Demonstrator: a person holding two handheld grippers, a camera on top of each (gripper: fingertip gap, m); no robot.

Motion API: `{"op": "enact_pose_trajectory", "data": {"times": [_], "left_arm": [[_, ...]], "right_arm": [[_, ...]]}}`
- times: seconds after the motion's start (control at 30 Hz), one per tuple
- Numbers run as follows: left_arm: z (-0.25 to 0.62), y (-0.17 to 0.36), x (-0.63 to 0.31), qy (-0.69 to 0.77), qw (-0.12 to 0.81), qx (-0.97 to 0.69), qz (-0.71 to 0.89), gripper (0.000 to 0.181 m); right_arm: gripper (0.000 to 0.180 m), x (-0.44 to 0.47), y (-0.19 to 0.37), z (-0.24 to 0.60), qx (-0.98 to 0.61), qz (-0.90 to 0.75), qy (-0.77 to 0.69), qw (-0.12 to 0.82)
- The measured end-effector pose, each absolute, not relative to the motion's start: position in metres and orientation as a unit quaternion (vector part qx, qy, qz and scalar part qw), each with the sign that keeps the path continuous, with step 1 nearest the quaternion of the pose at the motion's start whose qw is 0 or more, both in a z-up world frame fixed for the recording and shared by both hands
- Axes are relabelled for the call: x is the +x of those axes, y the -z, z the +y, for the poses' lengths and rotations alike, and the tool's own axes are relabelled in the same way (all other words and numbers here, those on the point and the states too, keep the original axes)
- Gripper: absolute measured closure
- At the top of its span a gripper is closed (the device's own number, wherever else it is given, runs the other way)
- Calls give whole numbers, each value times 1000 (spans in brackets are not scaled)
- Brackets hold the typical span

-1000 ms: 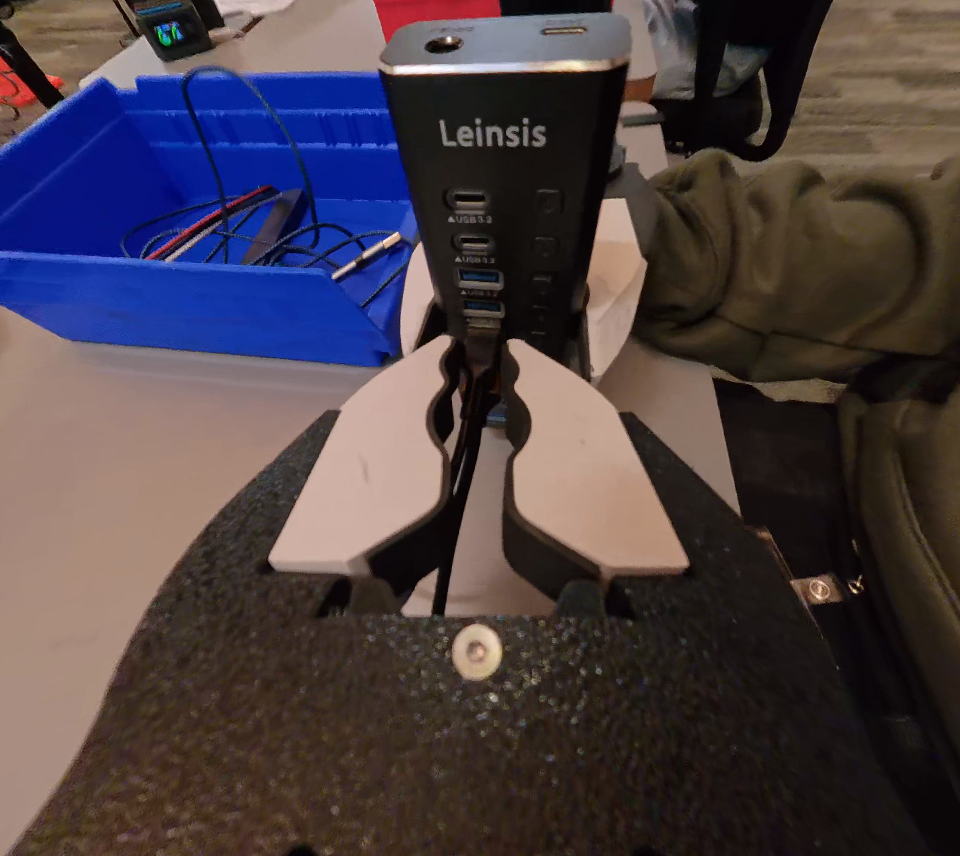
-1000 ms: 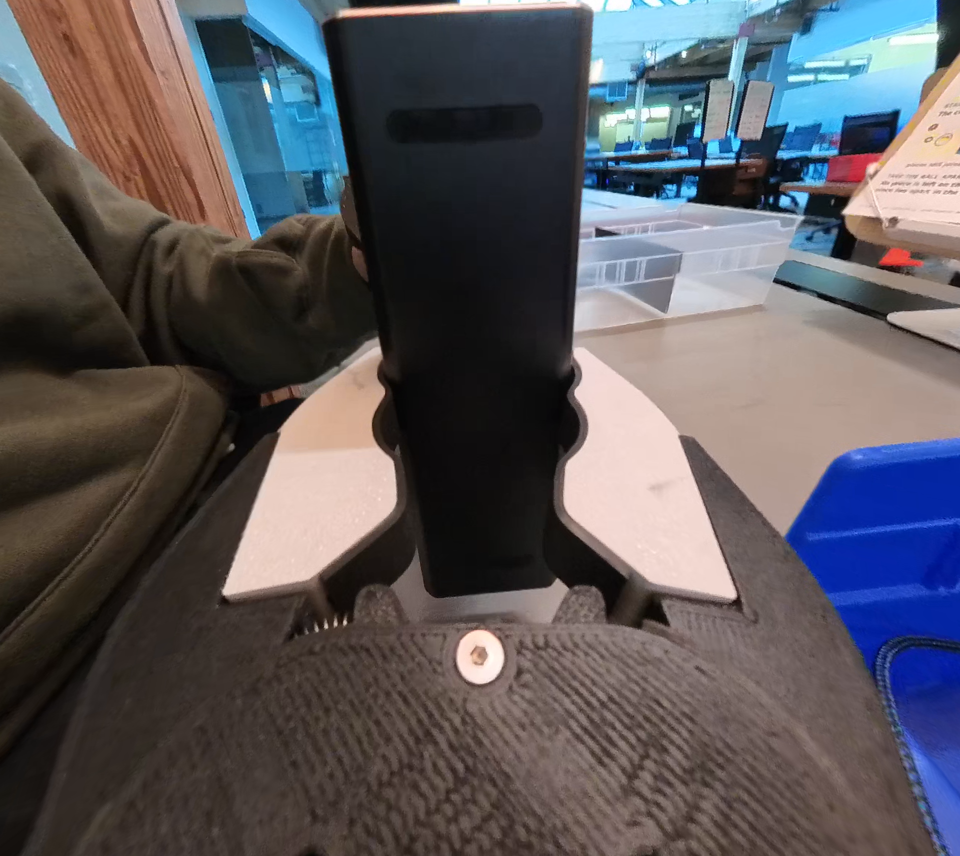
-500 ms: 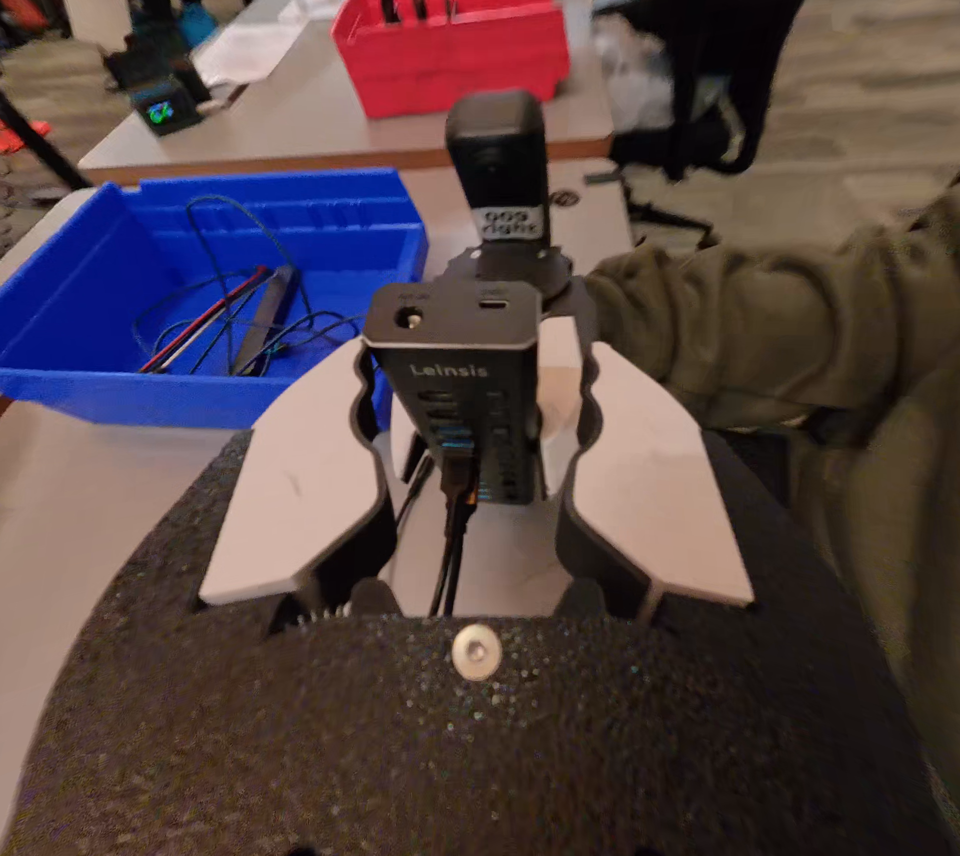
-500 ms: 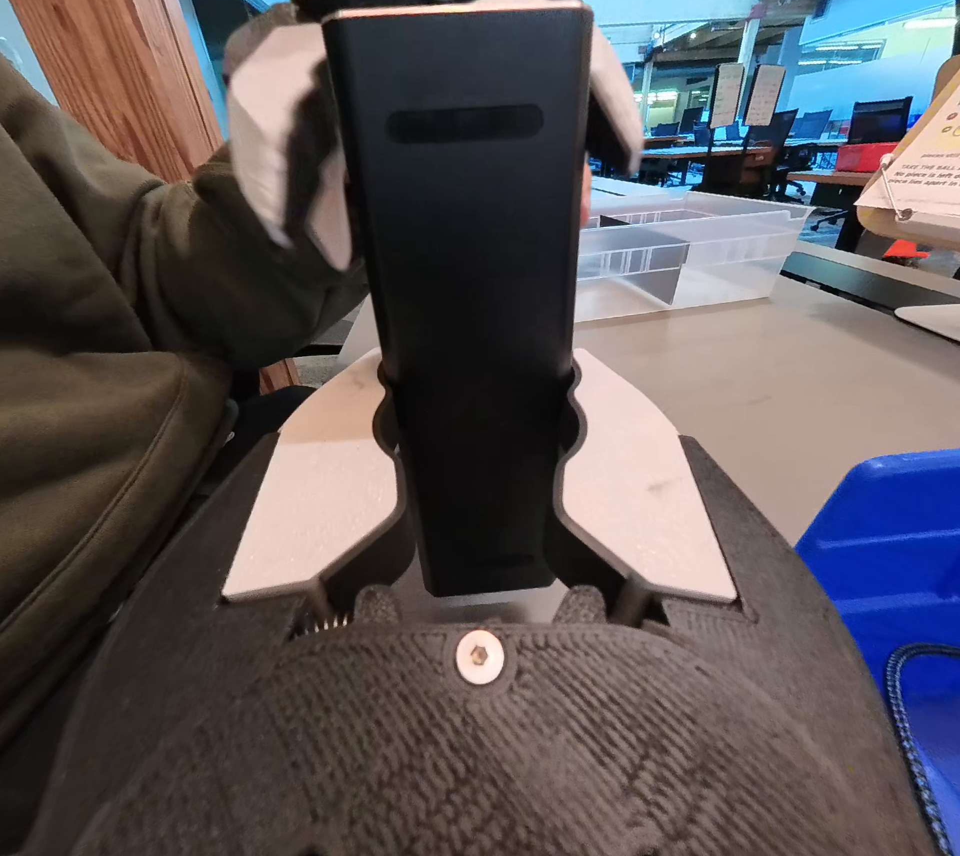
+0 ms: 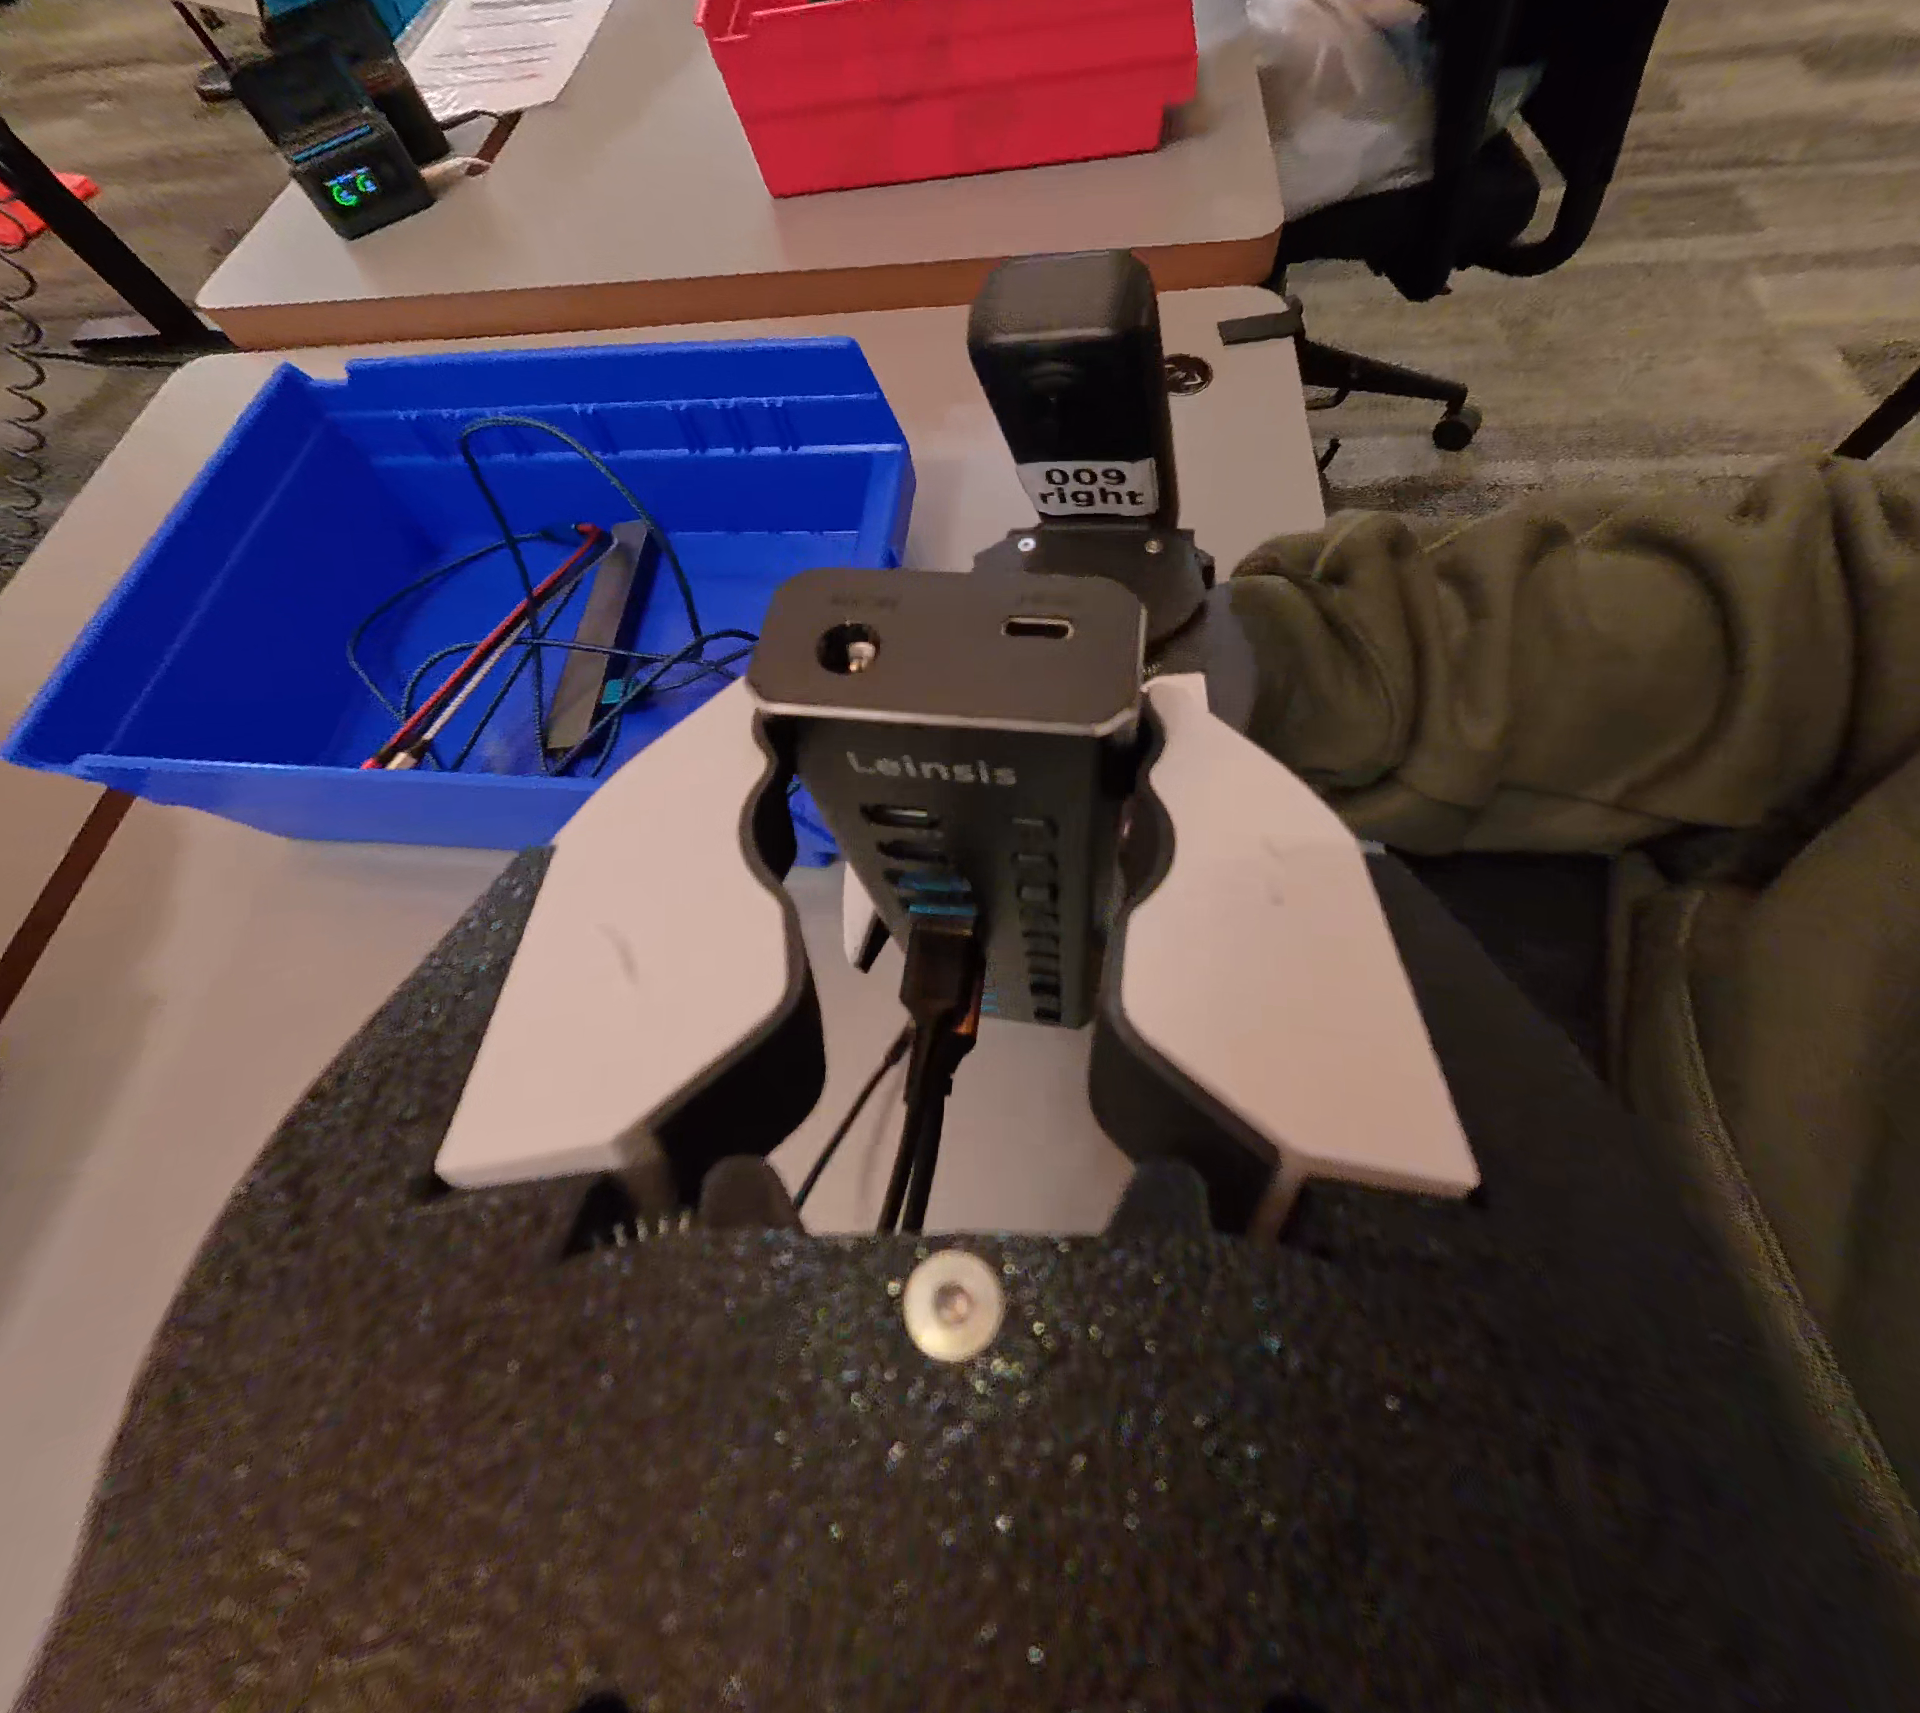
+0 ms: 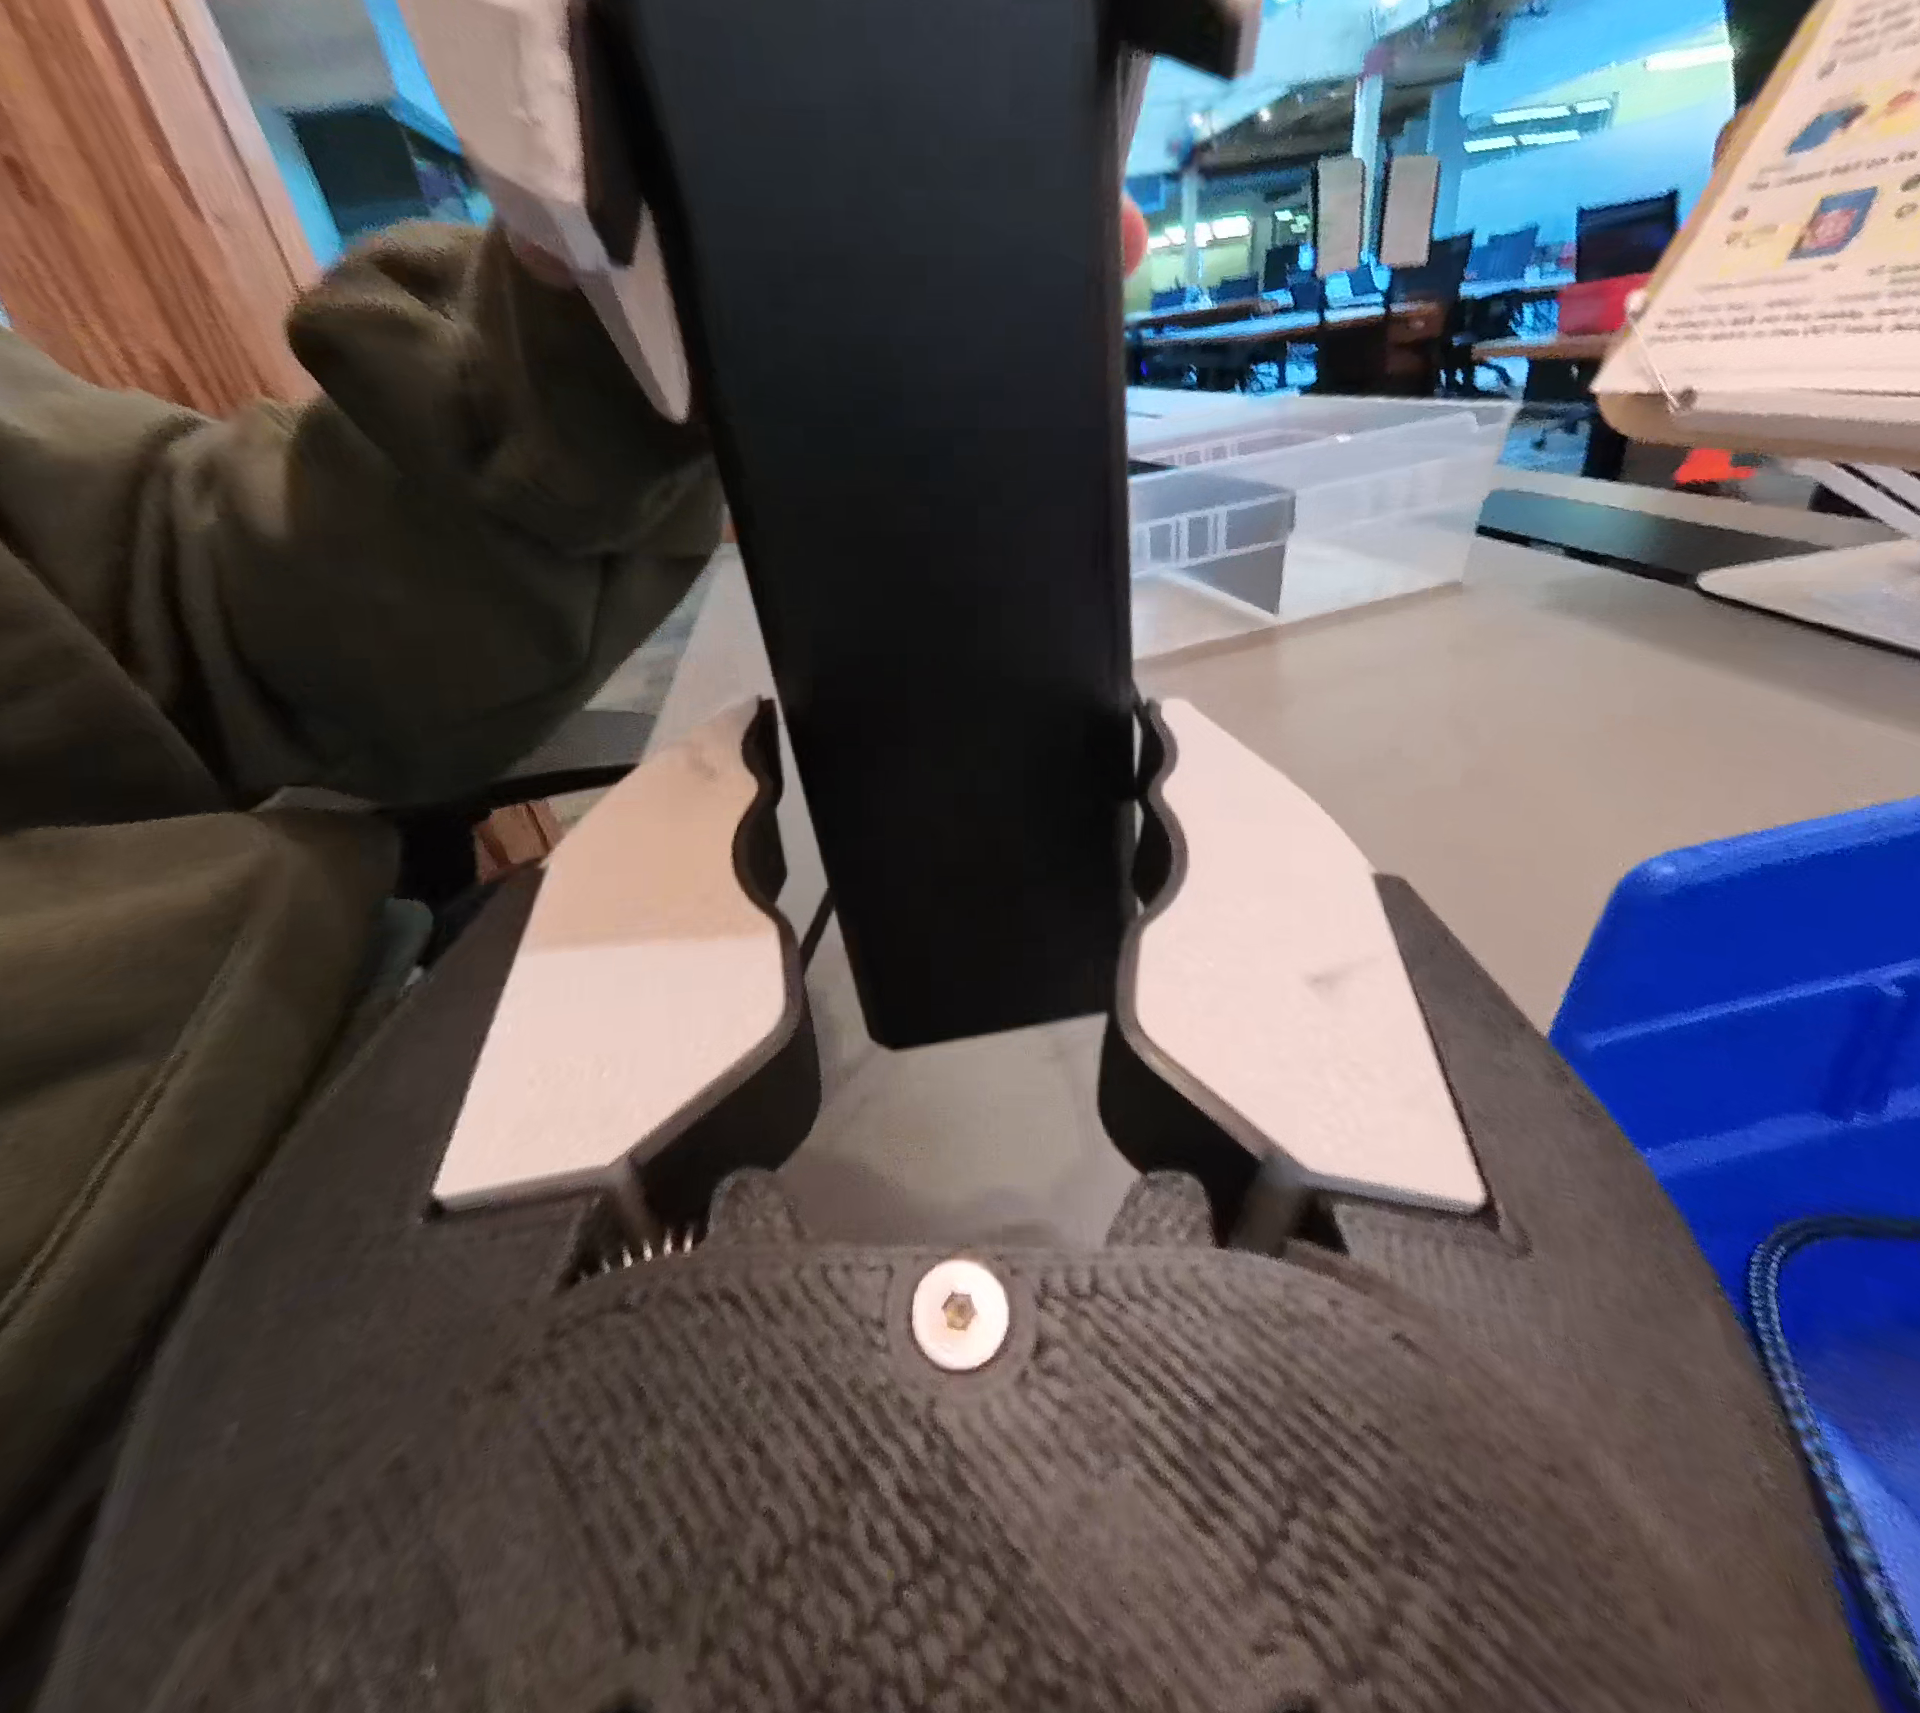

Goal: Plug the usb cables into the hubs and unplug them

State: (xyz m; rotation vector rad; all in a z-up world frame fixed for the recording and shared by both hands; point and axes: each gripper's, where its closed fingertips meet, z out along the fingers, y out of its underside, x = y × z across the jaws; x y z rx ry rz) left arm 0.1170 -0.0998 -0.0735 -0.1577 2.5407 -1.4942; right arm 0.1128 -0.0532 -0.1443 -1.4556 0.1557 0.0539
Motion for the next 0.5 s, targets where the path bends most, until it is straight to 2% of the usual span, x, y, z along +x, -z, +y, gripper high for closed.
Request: {"op": "enact_pose_trajectory", "data": {"times": [0.5], "left_arm": [[-90,82,109,508,81,17,857,120]], "right_arm": [[119,113,159,-38,-713,63,40,697]]}}
